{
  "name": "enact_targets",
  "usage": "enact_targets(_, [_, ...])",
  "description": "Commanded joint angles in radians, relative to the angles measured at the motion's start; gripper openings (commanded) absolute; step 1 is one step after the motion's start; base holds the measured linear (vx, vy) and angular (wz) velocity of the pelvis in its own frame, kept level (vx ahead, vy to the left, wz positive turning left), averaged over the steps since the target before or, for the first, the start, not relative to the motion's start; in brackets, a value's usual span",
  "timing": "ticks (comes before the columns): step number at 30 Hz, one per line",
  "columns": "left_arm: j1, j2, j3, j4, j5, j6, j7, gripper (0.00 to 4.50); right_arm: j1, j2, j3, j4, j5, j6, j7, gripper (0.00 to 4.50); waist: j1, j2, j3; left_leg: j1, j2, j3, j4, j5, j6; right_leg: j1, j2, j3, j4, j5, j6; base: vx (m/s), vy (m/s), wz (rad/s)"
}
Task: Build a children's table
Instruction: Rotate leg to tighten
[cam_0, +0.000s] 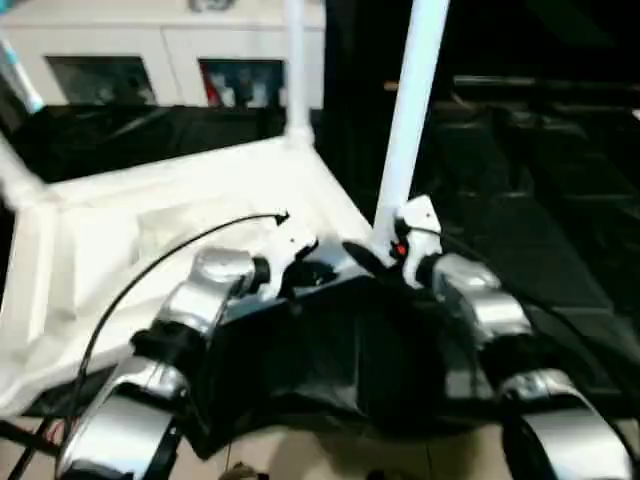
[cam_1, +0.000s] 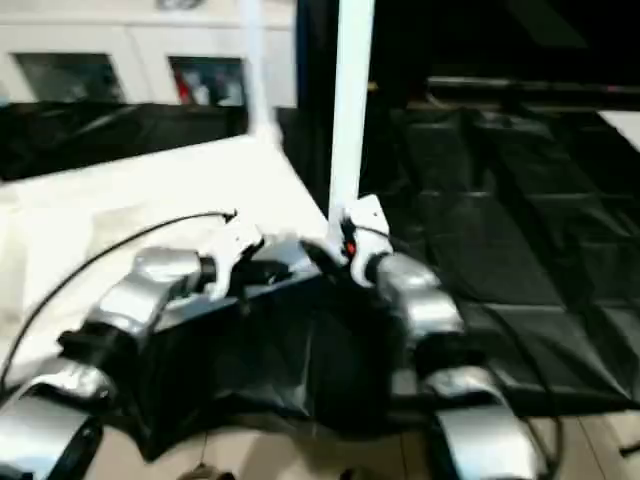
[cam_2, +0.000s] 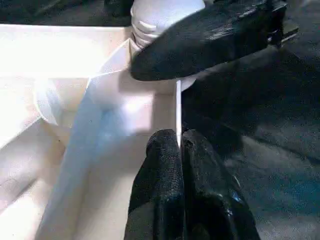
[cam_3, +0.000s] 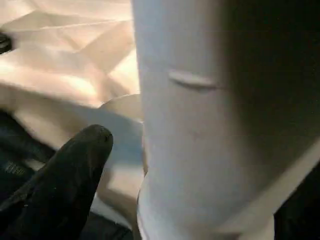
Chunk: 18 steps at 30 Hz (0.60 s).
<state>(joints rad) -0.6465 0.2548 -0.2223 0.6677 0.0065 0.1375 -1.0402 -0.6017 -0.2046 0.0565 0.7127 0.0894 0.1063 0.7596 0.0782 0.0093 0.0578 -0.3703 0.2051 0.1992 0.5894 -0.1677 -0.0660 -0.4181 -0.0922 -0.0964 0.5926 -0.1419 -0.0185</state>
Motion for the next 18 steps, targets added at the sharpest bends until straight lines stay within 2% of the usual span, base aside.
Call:
enact_targets(1, [-0.004, -0.009, -0.017, -0.079, -0.055, -0.04, -0.078, 0.0, 0.014, -0.023, 0.037, -0.062, 0.021, 0.025, 0.086, 4.45, 0.003, -0.003, -0.075, 0.014, 0.03, -0.014, -0.066, -0.256, 0.052, 0.06, -0.053, 0.048, -0.069, -0.289, -0.203, 0.0, 0.0, 0.0])
enact_targets(2, [0.008, 0.011, -0.022, -0.101, -0.063, -0.032, -0.118, 0.0, 0.032, -0.059, 0.053, -0.098, 0.027, 0.039, 0.152, 4.45, 0.004, -0.008, -0.075, 0.012, 0.029, -0.012, -0.065, -0.252, 0.055, 0.059, -0.053, 0.049, -0.068, -0.294, -0.2, 0.0, 0.0, 0.0])
enact_targets(3, [0.008, 0.011, -0.022, -0.101, -0.063, -0.032, -0.118, 0.0, 0.032, -0.059, 0.053, -0.098, 0.027, 0.039, 0.152, 4.45, 0.011, -0.006, -0.076, 0.012, 0.03, -0.013, -0.064, -0.248, 0.056, 0.061, -0.056, 0.049, -0.068, -0.299, -0.197, 0.0, 0.0, 0.0])
enact_targets(5, [0.023, 0.035, -0.028, -0.129, -0.073, -0.022, -0.164, 0.0, 0.053, -0.103, 0.073, -0.138, 0.035, 0.059, 0.237, 4.45, 0.013, -0.008, -0.075, 0.012, 0.03, -0.012, -0.064, -0.249, 0.056, 0.059, -0.056, 0.049, -0.069, -0.314, -0.193, 0.0, 0.0, 0.0])
enact_targets(6, [0.03, 0.044, -0.03, -0.138, -0.077, -0.016, -0.183, 0.0, 0.059, -0.119, 0.083, -0.148, 0.035, 0.065, 0.268, 4.45, 0.013, -0.012, -0.074, 0.011, 0.03, -0.012, -0.064, -0.25, 0.056, 0.057, -0.055, 0.049, -0.07, -0.323, -0.189, 0.0, 0.0, 0.0])
enact_targets(9, [0.05, 0.07, -0.038, -0.175, -0.094, 0.01, -0.24, 0.0, 0.069, -0.15, 0.102, -0.171, 0.039, 0.083, 0.339, 4.45, 0.015, -0.011, -0.072, 0.012, 0.031, -0.014, -0.066, -0.263, 0.052, 0.055, -0.056, 0.048, -0.073, -0.361, -0.181, 0.0, 0.0, 0.0])
enact_targets(10, [0.05, 0.07, -0.038, -0.175, -0.094, 0.01, -0.24, 0.0, 0.069, -0.15, 0.102, -0.171, 0.039, 0.083, 0.339, 4.18, 0.015, -0.011, -0.071, 0.013, 0.03, -0.013, -0.065, -0.267, 0.049, 0.053, -0.056, 0.049, -0.075, -0.373, -0.179, 0.0, 0.0, 0.0])
enact_targets(12, [0.069, 0.087, -0.05, -0.214, -0.11, 0.045, -0.285, 0.0, 0.072, -0.159, 0.113, -0.184, 0.043, 0.098, 0.37, 4.18, 0.014, -0.01, -0.071, 0.013, 0.031, -0.015, -0.067, -0.271, 0.043, 0.054, -0.057, 0.049, -0.075, -0.384, -0.177, 0.0, 0.0, 0.0])
enact_targets(15, [0.08, 0.098, -0.06, -0.234, -0.113, 0.054, -0.304, 0.0, 0.079, -0.166, 0.124, -0.206, 0.049, 0.114, 0.382, 3.76, 0.014, -0.009, -0.071, 0.015, 0.031, -0.014, -0.067, -0.271, 0.041, 0.052, -0.055, 0.049, -0.074, -0.38, -0.175, 0.0, 0.0, 0.0])
enact_targets(18, [0.081, 0.101, -0.061, -0.233, -0.106, 0.05, -0.305, 0.0, 0.082, -0.168, 0.126, -0.216, 0.05, 0.122, 0.388, 3.62, 0.012, -0.011, -0.071, 0.014, 0.03, -0.015, -0.067, -0.272, 0.038, 0.053, -0.055, 0.049, -0.076, -0.384, -0.171, 0.0, 0.0, 0.0])
